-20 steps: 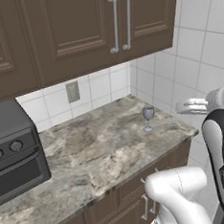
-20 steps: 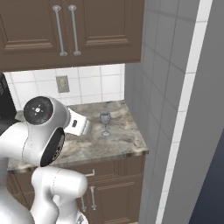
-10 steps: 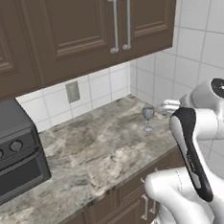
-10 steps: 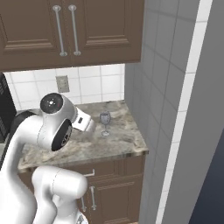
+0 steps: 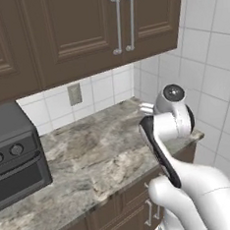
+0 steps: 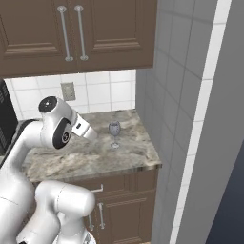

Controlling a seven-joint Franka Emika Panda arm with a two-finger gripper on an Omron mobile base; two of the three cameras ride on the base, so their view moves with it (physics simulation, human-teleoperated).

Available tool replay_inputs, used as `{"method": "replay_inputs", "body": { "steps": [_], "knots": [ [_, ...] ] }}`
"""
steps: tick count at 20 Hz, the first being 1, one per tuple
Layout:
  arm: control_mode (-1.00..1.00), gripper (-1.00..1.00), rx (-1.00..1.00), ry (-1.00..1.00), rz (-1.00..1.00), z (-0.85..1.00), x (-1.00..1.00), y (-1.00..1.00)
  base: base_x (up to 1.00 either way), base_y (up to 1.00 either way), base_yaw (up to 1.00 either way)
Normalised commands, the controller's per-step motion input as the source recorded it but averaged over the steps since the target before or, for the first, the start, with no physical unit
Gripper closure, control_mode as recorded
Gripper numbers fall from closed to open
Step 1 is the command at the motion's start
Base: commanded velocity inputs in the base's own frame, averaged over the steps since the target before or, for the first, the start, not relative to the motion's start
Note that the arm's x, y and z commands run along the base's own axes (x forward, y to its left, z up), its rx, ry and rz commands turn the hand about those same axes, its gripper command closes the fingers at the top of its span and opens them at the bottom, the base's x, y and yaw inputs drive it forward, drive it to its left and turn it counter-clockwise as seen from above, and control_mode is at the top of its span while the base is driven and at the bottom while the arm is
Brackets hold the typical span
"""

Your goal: Retrieve the wine glasses from the counter and place one next to each plate.

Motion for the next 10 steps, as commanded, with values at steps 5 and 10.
{"method": "replay_inputs", "body": {
  "steps": [5, 10],
  "knots": [
    [-1.0, -1.0, -0.11, 0.03, -0.13, -0.2, 0.55, 0.1, 0.0, 0.0, 0.0],
    [-1.0, -1.0, -0.08, 0.03, -0.06, -0.2, 0.3, 0.0, 0.0, 0.0, 0.0]
  ]
}}
